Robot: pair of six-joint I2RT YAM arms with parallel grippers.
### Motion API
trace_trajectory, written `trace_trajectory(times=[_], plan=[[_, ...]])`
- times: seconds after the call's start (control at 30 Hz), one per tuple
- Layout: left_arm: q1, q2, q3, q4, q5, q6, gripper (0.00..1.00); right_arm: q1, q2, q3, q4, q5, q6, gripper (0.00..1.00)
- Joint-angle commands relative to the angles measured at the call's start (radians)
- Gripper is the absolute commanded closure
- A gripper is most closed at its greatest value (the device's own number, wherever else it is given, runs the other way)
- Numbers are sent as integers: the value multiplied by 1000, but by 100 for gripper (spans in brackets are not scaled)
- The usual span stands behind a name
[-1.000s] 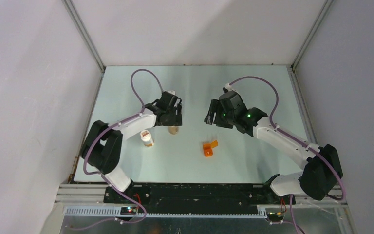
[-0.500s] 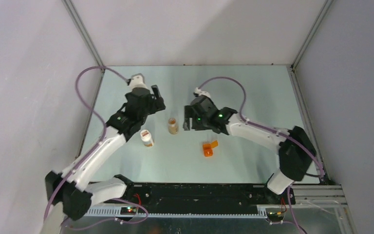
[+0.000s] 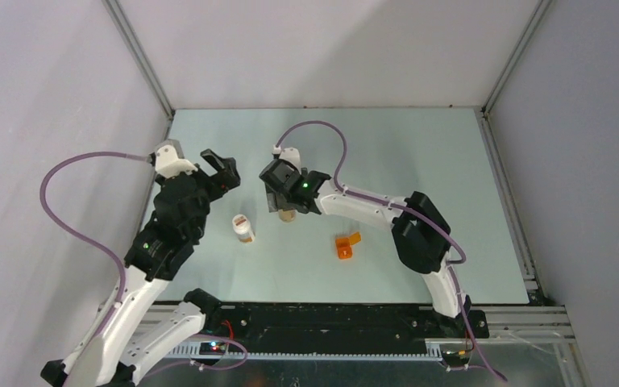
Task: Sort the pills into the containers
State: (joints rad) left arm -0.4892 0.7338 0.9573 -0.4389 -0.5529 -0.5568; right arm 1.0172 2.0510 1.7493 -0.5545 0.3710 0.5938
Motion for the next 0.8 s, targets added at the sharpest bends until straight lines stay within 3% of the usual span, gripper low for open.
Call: trace_trajectory(times=[0.0, 0.37, 0.6, 0.77], plan=[[8, -16, 19, -16, -41, 13, 3, 2, 56, 79, -57, 102, 4, 30], [16, -3, 8, -7, -14, 16, 2, 7, 86, 125, -76, 131, -14, 51], [20, 15, 2, -11, 19, 33, 2, 6, 44, 126, -80, 121, -50, 74], [24, 45, -27, 29, 83, 29, 2, -12, -57, 89, -102, 93, -63, 76]])
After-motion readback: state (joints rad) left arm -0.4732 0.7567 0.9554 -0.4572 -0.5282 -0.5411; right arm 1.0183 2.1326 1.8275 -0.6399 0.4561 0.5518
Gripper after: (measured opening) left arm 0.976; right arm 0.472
